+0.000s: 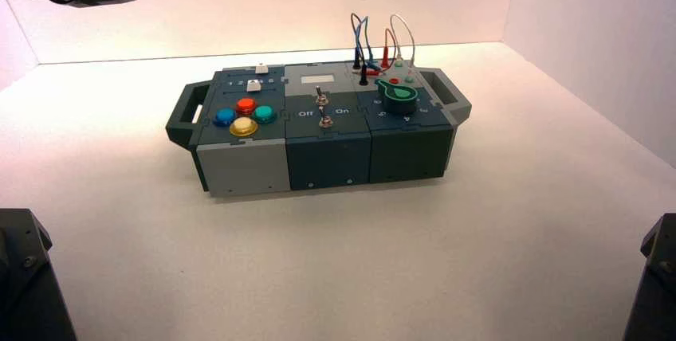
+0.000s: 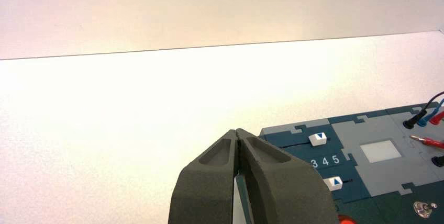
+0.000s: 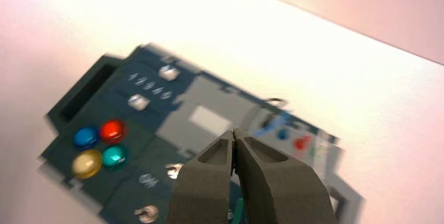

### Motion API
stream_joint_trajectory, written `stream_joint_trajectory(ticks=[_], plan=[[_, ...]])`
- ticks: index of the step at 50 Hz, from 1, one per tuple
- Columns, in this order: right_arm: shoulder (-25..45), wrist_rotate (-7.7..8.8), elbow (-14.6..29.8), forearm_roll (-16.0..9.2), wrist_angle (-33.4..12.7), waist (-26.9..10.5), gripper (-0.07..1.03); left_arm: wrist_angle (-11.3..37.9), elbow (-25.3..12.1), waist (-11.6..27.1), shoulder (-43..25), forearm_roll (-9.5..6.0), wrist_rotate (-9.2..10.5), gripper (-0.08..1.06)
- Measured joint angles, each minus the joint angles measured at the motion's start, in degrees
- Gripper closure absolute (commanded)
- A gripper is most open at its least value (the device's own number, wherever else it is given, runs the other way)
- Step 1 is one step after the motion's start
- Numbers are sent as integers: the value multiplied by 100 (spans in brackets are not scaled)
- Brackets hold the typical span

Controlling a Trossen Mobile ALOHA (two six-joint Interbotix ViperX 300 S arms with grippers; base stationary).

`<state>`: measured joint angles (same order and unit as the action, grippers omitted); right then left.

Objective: Push the green button with the right gripper.

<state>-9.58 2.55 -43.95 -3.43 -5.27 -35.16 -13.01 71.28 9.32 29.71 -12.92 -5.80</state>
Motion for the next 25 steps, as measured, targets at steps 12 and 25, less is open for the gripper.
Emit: stream_joint_trajectory(ticks=[12,25], plan=[[-185,-9,-404,-88,527,343,99,0,0,0,0,-9,-9,101],[-193,-9,-475,-123,589,448,99,0,0,0,9,-9,0,101]])
